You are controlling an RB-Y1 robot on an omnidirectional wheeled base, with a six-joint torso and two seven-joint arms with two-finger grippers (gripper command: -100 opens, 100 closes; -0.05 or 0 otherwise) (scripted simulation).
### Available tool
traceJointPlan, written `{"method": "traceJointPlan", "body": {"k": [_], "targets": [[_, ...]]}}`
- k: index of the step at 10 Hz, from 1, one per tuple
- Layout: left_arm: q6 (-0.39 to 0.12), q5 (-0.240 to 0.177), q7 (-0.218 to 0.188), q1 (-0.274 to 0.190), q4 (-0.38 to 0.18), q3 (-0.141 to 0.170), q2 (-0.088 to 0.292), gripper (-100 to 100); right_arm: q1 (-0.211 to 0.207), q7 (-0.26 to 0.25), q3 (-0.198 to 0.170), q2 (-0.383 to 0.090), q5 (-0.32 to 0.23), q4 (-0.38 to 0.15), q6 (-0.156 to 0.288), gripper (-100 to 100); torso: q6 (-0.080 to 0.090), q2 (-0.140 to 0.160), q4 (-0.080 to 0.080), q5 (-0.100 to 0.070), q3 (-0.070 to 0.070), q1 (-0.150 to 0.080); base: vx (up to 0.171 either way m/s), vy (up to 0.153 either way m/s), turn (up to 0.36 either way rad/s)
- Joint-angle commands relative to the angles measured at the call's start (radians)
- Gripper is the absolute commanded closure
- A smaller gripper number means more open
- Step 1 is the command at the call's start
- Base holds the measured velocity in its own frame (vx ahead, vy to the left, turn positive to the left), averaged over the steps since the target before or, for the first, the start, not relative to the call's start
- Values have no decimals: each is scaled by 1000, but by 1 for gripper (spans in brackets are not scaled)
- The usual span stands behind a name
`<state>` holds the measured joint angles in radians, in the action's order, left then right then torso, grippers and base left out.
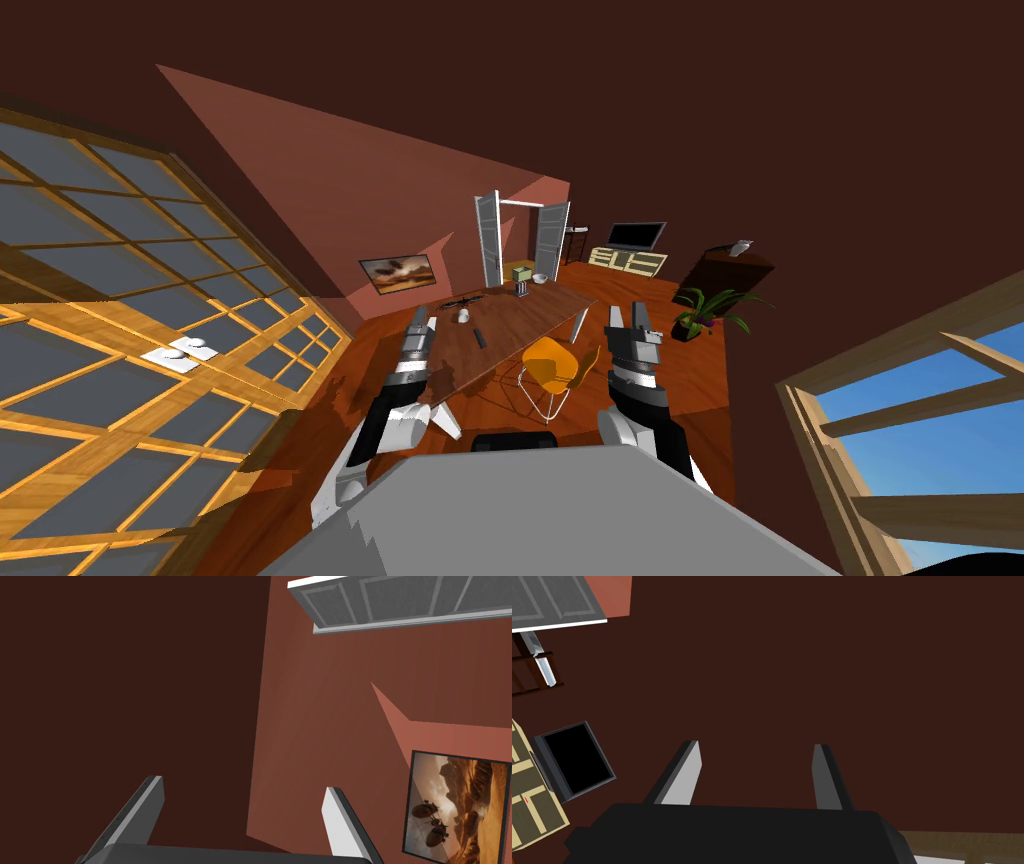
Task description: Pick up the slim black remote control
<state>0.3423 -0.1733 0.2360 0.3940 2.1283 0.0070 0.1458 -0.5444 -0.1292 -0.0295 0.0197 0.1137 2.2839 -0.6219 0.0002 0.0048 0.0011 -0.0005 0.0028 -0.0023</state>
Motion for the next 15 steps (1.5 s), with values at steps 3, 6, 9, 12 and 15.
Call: {"method": "traceJointPlan", "body": {"k": [3, 6, 9, 12, 15], "targets": [[-58, -36, 32, -42, -64, 3, 43, -100, 0, 0, 0, 0, 0, 0, 0, 0, 0, -2, 0, 0, -1, 1, -41, -21, -8], [-134, -81, 80, -107, -146, 1, 84, -100, 0, 0, 0, 0, 0, 0, 0, 0, 0, -3, -1, 0, -2, 1, -29, -18, -21], [-190, -105, 106, -143, -191, -1, 103, -100, 0, 0, 0, 0, 0, 0, 0, 0, 0, -3, -1, 0, -2, 1, -29, -15, -24], [-275, -153, 161, -217, -287, -4, 141, -100, 0, 0, 0, 0, 0, 0, 0, 0, 0, -4, -1, 0, -2, 2, -25, -13, -40], [-337, -178, 188, -256, -343, -6, 159, -100, 0, 0, 0, 0, 0, 0, 0, 0, 0, -4, -1, 0, -2, 2, -17, -10, -45]]}}
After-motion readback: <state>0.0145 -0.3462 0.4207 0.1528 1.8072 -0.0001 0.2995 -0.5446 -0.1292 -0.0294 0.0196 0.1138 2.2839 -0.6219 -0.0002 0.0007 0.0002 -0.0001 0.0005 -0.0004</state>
